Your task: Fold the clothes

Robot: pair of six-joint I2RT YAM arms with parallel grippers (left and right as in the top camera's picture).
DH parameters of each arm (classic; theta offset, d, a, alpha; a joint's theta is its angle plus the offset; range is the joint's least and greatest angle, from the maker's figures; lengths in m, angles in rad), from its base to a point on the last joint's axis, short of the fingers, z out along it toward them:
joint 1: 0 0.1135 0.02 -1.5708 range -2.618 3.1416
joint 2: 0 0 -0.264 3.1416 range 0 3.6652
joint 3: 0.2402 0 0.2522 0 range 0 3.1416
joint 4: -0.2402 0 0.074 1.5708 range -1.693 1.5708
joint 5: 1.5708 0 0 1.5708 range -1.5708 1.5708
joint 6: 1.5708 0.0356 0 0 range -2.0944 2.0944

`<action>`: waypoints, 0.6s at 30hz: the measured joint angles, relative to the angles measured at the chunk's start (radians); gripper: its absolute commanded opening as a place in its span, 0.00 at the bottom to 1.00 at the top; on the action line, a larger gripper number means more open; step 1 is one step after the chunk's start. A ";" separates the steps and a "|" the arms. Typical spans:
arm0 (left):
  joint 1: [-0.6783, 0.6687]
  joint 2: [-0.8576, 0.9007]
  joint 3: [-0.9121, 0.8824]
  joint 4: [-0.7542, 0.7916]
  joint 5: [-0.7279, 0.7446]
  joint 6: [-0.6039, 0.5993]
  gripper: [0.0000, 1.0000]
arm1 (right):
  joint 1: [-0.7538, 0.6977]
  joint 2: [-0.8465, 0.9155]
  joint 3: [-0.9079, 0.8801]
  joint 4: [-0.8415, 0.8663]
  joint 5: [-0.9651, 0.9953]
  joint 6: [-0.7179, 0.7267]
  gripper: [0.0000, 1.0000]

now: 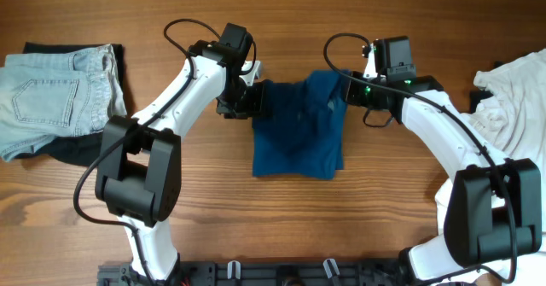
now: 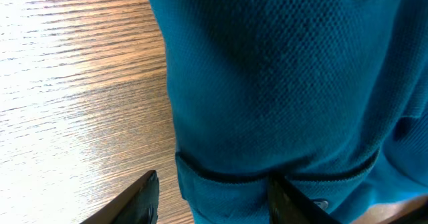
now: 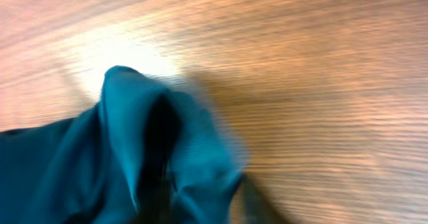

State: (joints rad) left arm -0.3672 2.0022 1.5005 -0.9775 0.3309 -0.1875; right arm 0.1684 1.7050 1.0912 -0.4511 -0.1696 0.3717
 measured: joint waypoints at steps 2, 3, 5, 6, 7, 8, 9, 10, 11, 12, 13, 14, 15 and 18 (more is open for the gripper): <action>0.000 0.000 0.000 -0.003 0.000 0.001 0.56 | 0.000 0.000 0.004 -0.074 0.054 -0.002 0.64; 0.000 0.000 0.000 -0.006 0.000 0.003 0.56 | -0.002 0.000 0.005 -0.117 0.079 0.002 0.64; 0.000 0.000 0.000 -0.013 -0.001 0.004 0.57 | -0.016 0.000 0.005 -0.193 0.099 0.003 0.64; 0.000 0.000 0.000 -0.014 0.000 0.004 0.57 | -0.027 0.000 0.005 -0.224 0.088 -0.007 0.64; 0.000 0.000 0.000 -0.014 0.000 0.004 0.57 | -0.037 0.000 0.005 -0.244 0.057 -0.035 0.67; 0.000 0.000 0.000 -0.014 0.000 0.004 0.58 | -0.044 0.000 0.005 -0.252 0.016 -0.070 0.69; 0.000 0.000 0.000 -0.014 0.000 0.004 0.58 | -0.051 0.000 0.005 -0.257 -0.042 -0.117 0.71; 0.000 0.000 0.000 -0.014 -0.001 0.004 0.59 | -0.051 0.000 0.005 -0.266 -0.114 -0.171 0.72; 0.000 0.000 0.000 -0.014 -0.001 0.004 0.59 | -0.050 0.000 0.005 -0.271 -0.177 -0.211 0.72; 0.000 0.000 0.000 -0.013 -0.002 0.004 0.59 | -0.048 0.000 0.005 -0.271 -0.221 -0.238 0.72; 0.000 0.000 0.000 -0.013 -0.004 0.004 0.60 | -0.047 0.000 0.005 -0.270 -0.266 -0.266 0.72; 0.000 0.000 0.000 -0.011 -0.004 0.004 0.60 | -0.045 0.000 0.005 -0.271 -0.293 -0.282 0.72; 0.000 0.000 0.000 -0.010 -0.004 0.004 0.60 | -0.045 0.000 0.005 -0.270 -0.320 -0.297 0.71; 0.000 0.000 0.000 -0.003 -0.005 0.005 0.59 | -0.042 0.000 0.002 -0.263 -0.365 -0.327 0.40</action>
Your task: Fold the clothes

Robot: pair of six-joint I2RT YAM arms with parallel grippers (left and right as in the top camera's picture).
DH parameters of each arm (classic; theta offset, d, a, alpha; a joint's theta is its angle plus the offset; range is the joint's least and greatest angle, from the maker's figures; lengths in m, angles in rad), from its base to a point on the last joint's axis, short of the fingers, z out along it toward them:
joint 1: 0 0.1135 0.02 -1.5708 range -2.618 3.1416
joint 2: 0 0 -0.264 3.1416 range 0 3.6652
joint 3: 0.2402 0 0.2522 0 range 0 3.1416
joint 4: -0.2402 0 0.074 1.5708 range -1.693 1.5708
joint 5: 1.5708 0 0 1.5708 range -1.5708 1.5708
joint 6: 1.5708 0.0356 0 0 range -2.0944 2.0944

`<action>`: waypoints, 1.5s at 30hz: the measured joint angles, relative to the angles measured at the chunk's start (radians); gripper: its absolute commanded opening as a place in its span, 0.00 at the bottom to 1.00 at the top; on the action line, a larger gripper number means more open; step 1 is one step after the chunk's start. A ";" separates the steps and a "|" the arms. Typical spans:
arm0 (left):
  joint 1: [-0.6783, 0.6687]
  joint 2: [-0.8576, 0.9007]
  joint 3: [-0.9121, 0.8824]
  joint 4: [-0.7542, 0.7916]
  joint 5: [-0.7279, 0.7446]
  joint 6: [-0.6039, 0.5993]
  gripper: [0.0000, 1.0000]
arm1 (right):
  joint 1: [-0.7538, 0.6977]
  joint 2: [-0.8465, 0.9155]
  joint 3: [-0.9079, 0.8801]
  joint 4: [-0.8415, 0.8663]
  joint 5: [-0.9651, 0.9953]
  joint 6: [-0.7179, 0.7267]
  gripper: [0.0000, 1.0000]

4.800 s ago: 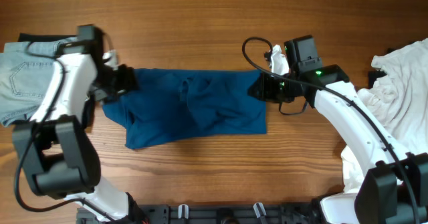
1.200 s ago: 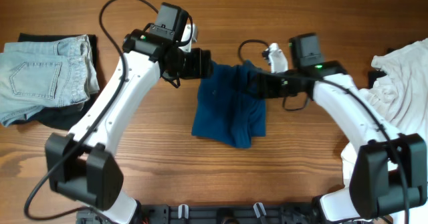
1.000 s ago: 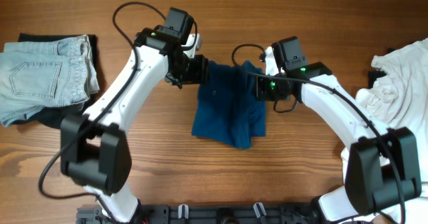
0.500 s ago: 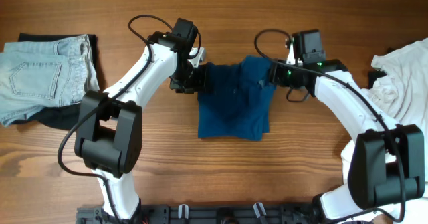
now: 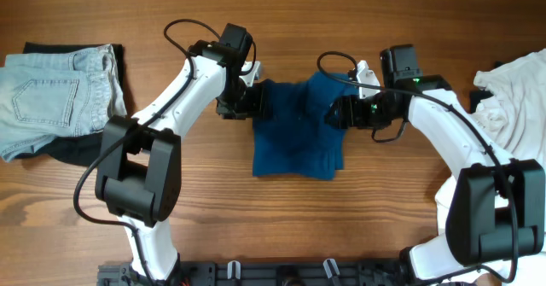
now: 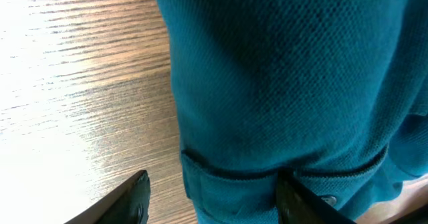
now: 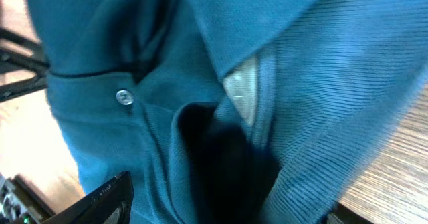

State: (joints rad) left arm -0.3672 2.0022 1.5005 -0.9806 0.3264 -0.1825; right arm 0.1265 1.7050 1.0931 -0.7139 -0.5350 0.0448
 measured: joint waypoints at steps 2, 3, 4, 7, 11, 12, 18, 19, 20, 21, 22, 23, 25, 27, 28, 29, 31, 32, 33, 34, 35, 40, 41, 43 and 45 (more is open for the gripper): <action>0.000 0.000 0.000 0.008 0.000 0.002 0.59 | 0.010 0.000 -0.020 0.041 -0.010 0.020 0.18; 0.000 0.000 -0.001 0.012 0.000 0.003 0.59 | 0.018 0.000 -0.040 0.070 -0.009 0.032 0.11; 0.000 0.000 -0.001 0.016 0.000 0.003 0.58 | 0.021 0.000 -0.046 0.074 -0.008 0.045 0.04; 0.000 0.001 -0.002 0.019 0.000 0.006 0.58 | 0.041 0.000 -0.106 0.069 0.066 0.114 0.04; 0.000 0.001 -0.002 0.019 0.002 0.006 0.58 | 0.040 -0.006 -0.085 -0.108 0.237 0.214 0.13; -0.001 0.001 -0.002 0.018 0.003 0.006 0.58 | 0.040 -0.014 -0.081 -0.132 0.263 0.228 0.35; -0.002 0.001 -0.002 0.016 -0.016 0.011 0.78 | 0.031 -0.088 -0.071 -0.206 0.399 0.274 0.56; -0.002 0.001 -0.002 0.012 -0.018 0.011 0.82 | 0.028 -0.096 -0.070 -0.207 0.411 0.277 0.54; 0.000 0.001 -0.002 0.003 -0.019 0.010 0.82 | 0.023 -0.105 -0.069 -0.206 0.418 0.281 0.47; 0.003 0.001 -0.002 -0.007 -0.019 0.013 0.82 | 0.015 -0.115 -0.067 -0.206 0.423 0.283 0.40; 0.007 0.001 -0.002 -0.019 -0.019 0.013 0.83 | 0.010 -0.126 -0.063 -0.202 0.418 0.280 0.34; 0.011 0.001 -0.002 -0.030 -0.019 0.013 0.84 | 0.002 -0.142 -0.059 -0.185 0.397 0.262 0.31; 0.034 0.001 -0.002 -0.057 -0.018 0.013 0.88 | -0.004 -0.179 -0.049 -0.135 0.315 0.207 0.16; 0.061 0.001 -0.003 -0.067 -0.010 0.013 0.90 | -0.003 -0.217 -0.034 -0.100 0.228 0.161 0.10; 0.079 0.001 -0.003 -0.066 0.002 0.013 0.91 | -0.002 -0.227 -0.029 -0.091 0.204 0.150 0.08; 0.093 0.001 -0.003 -0.061 0.021 0.018 0.92 | 0.000 -0.232 -0.027 -0.079 0.184 0.138 0.08; 0.125 0.001 -0.004 -0.035 0.087 0.035 0.96 | 0.009 -0.223 -0.030 -0.043 0.150 0.125 0.08; 0.136 0.001 -0.004 -0.021 0.123 0.046 0.97 | 0.018 -0.204 -0.035 -0.015 0.140 0.120 0.08; 0.140 0.001 -0.004 -0.013 0.146 0.051 0.98 | 0.026 -0.184 -0.039 -0.001 0.133 0.116 0.08; 0.141 0.001 -0.004 -0.005 0.171 0.059 0.98 | 0.035 -0.151 -0.044 0.014 0.127 0.113 0.08; 0.138 0.001 -0.004 -0.001 0.193 0.066 1.00 | 0.043 -0.108 -0.050 0.022 0.122 0.114 0.08; 0.097 0.001 -0.013 0.035 0.249 0.076 1.00 | 0.050 0.117 -0.065 0.051 0.093 0.114 0.06; 0.081 0.001 -0.024 0.057 0.253 0.077 1.00 | 0.047 0.129 -0.063 0.051 0.078 0.114 0.05; 0.057 0.001 -0.058 0.113 0.260 0.074 1.00 | 0.046 0.135 -0.061 0.050 0.067 0.114 0.06; 0.035 0.002 -0.100 0.160 0.265 0.058 1.00 | 0.042 0.144 -0.055 0.048 0.056 0.114 0.06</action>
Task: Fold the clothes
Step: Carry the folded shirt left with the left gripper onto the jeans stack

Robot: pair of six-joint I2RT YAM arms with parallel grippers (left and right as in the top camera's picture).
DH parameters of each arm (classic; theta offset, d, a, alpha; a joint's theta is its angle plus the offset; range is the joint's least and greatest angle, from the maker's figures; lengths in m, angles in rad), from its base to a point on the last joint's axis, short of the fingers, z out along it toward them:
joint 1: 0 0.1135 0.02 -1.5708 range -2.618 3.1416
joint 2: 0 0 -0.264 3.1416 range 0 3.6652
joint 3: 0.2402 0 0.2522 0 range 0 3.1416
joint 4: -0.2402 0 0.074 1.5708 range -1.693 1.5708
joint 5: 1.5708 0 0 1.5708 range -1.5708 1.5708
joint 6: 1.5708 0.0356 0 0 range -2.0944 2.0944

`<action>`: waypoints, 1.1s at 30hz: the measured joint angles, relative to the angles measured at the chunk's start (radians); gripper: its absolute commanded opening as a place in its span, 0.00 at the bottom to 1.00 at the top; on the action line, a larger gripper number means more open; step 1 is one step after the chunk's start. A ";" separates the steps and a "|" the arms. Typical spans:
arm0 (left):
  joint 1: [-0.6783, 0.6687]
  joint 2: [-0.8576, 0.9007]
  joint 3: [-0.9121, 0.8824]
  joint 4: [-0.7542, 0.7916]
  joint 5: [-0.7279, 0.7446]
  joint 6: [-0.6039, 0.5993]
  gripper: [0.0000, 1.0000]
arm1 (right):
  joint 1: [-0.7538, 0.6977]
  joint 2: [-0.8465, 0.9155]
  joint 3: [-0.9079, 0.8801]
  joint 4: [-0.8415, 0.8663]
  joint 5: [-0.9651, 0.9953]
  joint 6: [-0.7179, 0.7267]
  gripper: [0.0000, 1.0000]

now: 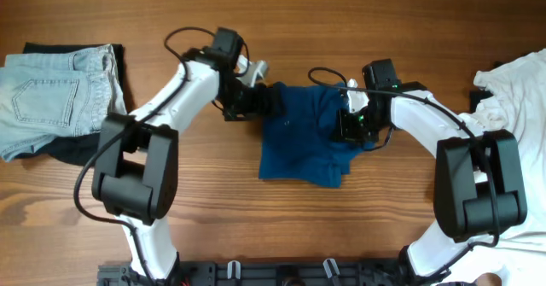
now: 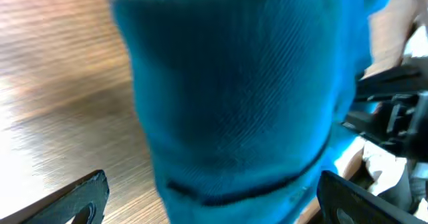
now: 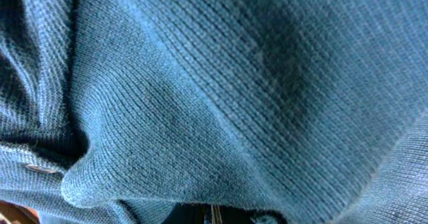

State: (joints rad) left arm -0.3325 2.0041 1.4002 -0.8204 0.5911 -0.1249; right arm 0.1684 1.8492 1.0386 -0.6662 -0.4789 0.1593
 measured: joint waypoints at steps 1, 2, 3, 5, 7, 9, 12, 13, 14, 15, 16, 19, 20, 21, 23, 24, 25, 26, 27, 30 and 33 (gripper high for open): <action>-0.008 0.002 -0.022 0.032 0.006 -0.015 1.00 | -0.001 0.001 0.000 0.001 -0.003 0.000 0.06; -0.014 0.007 -0.040 0.068 0.018 -0.025 1.00 | -0.002 0.002 0.000 0.002 -0.005 0.000 0.05; -0.020 0.018 -0.053 0.094 0.036 -0.035 1.00 | -0.002 0.002 0.000 0.003 -0.007 0.000 0.06; -0.031 0.043 -0.074 0.157 0.080 -0.050 1.00 | -0.002 0.002 0.000 0.005 -0.008 0.000 0.06; -0.052 0.063 -0.075 0.209 0.135 -0.074 0.94 | -0.002 0.004 0.000 0.008 -0.012 0.000 0.06; -0.077 0.078 -0.073 0.258 0.160 -0.110 0.72 | -0.002 0.004 0.000 0.009 -0.012 0.000 0.05; -0.105 0.112 -0.069 0.315 0.179 -0.158 0.14 | -0.002 0.004 0.000 0.010 -0.012 0.000 0.04; -0.108 0.121 -0.070 0.317 0.182 -0.168 0.04 | -0.002 0.004 0.000 0.010 -0.012 0.000 0.04; -0.106 0.124 -0.070 0.318 0.193 -0.176 0.04 | -0.002 0.004 0.000 0.010 -0.012 0.000 0.04; -0.103 0.124 -0.069 0.317 0.201 -0.179 0.04 | -0.002 0.004 0.000 0.010 -0.012 0.000 0.04; -0.101 0.124 -0.069 0.317 0.208 -0.182 0.04 | -0.002 0.004 0.000 0.010 -0.012 0.004 0.05; -0.091 0.124 -0.069 0.290 0.222 -0.188 0.04 | -0.002 0.004 0.008 -0.036 -0.047 0.013 0.05; -0.082 0.124 -0.069 0.263 0.227 -0.184 0.04 | -0.001 0.004 0.009 -0.065 -0.069 0.015 0.05; -0.071 0.123 -0.069 0.236 0.234 -0.177 0.04 | 0.001 0.004 0.011 -0.094 -0.086 0.019 0.05; -0.029 0.108 -0.069 0.154 0.232 -0.153 0.04 | 0.004 -0.014 0.017 -0.145 -0.108 0.022 0.06; 0.005 0.095 -0.066 0.115 0.225 -0.141 0.04 | 0.006 -0.039 0.021 -0.163 -0.110 0.023 0.07; 0.051 0.076 -0.064 0.087 0.212 -0.131 0.04 | 0.006 -0.077 0.025 -0.168 -0.111 0.028 0.07; 0.092 0.058 -0.058 0.070 0.203 -0.124 0.04 | 0.006 -0.116 0.032 -0.169 -0.107 0.037 0.08; 0.150 0.033 -0.046 0.061 0.194 -0.119 0.04 | 0.006 -0.171 0.047 -0.167 -0.100 0.050 0.08; 0.325 -0.045 0.018 0.066 0.183 -0.111 0.04 | 0.006 -0.312 0.093 -0.146 -0.076 0.091 0.09; 0.508 -0.114 0.103 0.068 0.181 -0.095 0.04 | 0.006 -0.417 0.116 -0.122 -0.038 0.140 0.09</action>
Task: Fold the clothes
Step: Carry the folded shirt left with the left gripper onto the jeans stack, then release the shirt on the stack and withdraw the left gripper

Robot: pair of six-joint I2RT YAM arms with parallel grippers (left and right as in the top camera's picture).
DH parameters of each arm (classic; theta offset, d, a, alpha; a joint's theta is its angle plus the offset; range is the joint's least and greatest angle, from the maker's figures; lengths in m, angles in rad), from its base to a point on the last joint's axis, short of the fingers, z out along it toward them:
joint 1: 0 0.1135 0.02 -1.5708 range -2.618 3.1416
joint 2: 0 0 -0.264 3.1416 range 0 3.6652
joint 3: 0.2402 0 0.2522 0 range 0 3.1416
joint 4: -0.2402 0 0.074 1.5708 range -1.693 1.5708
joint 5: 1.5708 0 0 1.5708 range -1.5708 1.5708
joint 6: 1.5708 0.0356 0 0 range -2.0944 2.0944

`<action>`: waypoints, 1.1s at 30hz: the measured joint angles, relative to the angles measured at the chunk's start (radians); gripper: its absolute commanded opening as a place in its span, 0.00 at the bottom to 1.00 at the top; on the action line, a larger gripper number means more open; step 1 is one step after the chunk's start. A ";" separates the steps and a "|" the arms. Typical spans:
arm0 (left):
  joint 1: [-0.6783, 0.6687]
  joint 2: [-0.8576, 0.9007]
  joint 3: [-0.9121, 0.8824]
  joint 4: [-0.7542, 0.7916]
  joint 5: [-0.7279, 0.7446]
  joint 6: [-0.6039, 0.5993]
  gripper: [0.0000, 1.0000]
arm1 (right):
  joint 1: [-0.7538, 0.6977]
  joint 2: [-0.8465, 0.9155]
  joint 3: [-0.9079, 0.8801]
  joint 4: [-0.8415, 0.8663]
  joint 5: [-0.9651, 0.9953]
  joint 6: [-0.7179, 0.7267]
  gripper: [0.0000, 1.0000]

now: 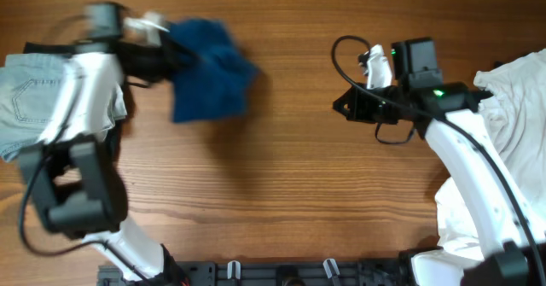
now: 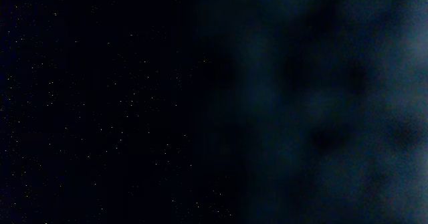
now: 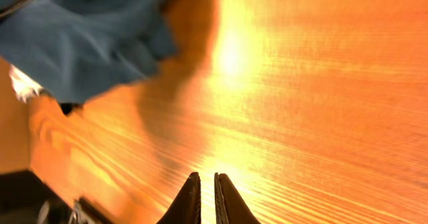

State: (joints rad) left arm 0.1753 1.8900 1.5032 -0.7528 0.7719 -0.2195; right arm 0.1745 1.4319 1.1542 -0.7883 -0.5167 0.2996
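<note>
The blue shirt (image 1: pixel 209 81) is bunched and blurred over the upper left of the table, beside the folded jeans (image 1: pixel 43 107). My left gripper (image 1: pixel 164 51) holds it at its upper left edge. The left wrist view is dark, filled by blue cloth (image 2: pixel 321 103), and its fingers are hidden. My right gripper (image 1: pixel 339 107) is right of centre over bare wood, well apart from the shirt. In the right wrist view the right gripper (image 3: pixel 205 184) has its fingers almost touching with nothing between them, and the shirt (image 3: pixel 80 43) lies far off at the upper left.
The light-blue jeans lie on a black garment (image 1: pixel 34 47) at the left edge. A pile of white clothes (image 1: pixel 512 90) fills the right edge and runs down to the lower right. The wooden table (image 1: pixel 299 192) spreads between them.
My left arm has swung left with the blue shirt, from the table's centre to beside the jeans. My right gripper has let go of the shirt and now sits shut over bare wood.
At first both grippers held the shirt's top corners at the table's centre. Then the right gripper was lower on the shirt's right side, pressed into the cloth. Now the left gripper alone holds the shirt at the far left, and the right is clear.
</note>
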 measured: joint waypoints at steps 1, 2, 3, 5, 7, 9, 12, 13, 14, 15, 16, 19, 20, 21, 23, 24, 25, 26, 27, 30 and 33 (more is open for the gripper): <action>0.040 -0.012 0.019 -0.001 0.001 0.007 0.04 | 0.000 -0.015 0.000 0.001 0.008 0.013 0.08; 0.087 -0.021 0.038 -0.001 0.010 0.021 0.04 | 0.000 -0.020 0.000 0.001 0.014 0.020 0.08; 0.127 -0.025 0.050 0.002 0.017 0.032 0.04 | 0.000 -0.020 0.000 0.001 0.022 0.030 0.08; 0.190 -0.026 0.057 0.011 0.028 0.055 0.04 | 0.000 -0.017 0.000 0.000 0.031 0.042 0.08; 0.250 -0.025 0.056 0.019 0.030 0.082 0.04 | 0.000 -0.017 0.000 0.001 0.036 0.050 0.08; 0.304 -0.025 0.056 0.070 0.030 0.103 0.04 | 0.000 -0.017 0.000 0.001 0.040 0.056 0.08; 0.376 -0.025 0.056 0.150 0.023 0.116 0.04 | 0.000 -0.017 0.000 0.000 0.043 0.071 0.08; 0.404 -0.025 0.056 0.162 0.008 0.121 0.04 | 0.000 -0.017 0.000 -0.002 0.044 0.075 0.08; 0.423 -0.025 0.056 0.162 -0.008 0.123 0.04 | 0.000 -0.017 0.000 -0.004 0.046 0.079 0.08; 0.442 -0.024 0.056 0.161 -0.021 0.126 0.04 | 0.000 -0.017 0.000 -0.006 0.047 0.086 0.08; 0.455 -0.022 0.056 0.159 -0.032 0.128 0.04 | 0.000 -0.017 0.000 -0.010 0.047 0.093 0.08; 0.494 -0.002 0.056 0.154 -0.063 0.130 0.05 | 0.000 -0.017 0.000 -0.013 0.047 0.105 0.08; 0.502 0.007 0.056 0.154 -0.073 0.130 0.15 | 0.000 -0.017 0.000 -0.016 0.047 0.105 0.08; 0.512 0.021 0.056 0.154 -0.088 0.131 0.39 | 0.000 -0.017 0.000 -0.021 0.047 0.108 0.08; 0.528 0.052 0.056 0.151 -0.121 0.135 0.74 | 0.000 -0.017 0.000 -0.031 0.047 0.108 0.08; 0.536 0.068 0.056 0.147 -0.141 0.136 0.83 | 0.000 -0.017 0.000 -0.034 0.047 0.109 0.08; 0.544 0.081 0.056 0.138 -0.162 0.138 0.83 | 0.000 -0.017 0.000 -0.037 0.047 0.109 0.08; 0.554 0.090 0.056 0.123 -0.185 0.139 0.83 | 0.000 -0.017 0.000 -0.038 0.047 0.109 0.08; 0.561 0.095 0.056 0.111 -0.204 0.138 0.83 | 0.000 -0.017 0.000 -0.038 0.047 0.109 0.08; 0.612 0.098 0.056 0.078 -0.266 0.136 0.83 | 0.000 -0.017 0.000 -0.039 0.047 0.109 0.08; 0.665 0.086 0.056 0.053 -0.278 0.121 0.58 | 0.000 -0.017 0.000 -0.039 0.047 0.109 0.08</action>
State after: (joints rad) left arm 0.8406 1.9762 1.5589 -0.7002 0.4938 -0.0990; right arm 0.1745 1.4147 1.1542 -0.8268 -0.4702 0.4084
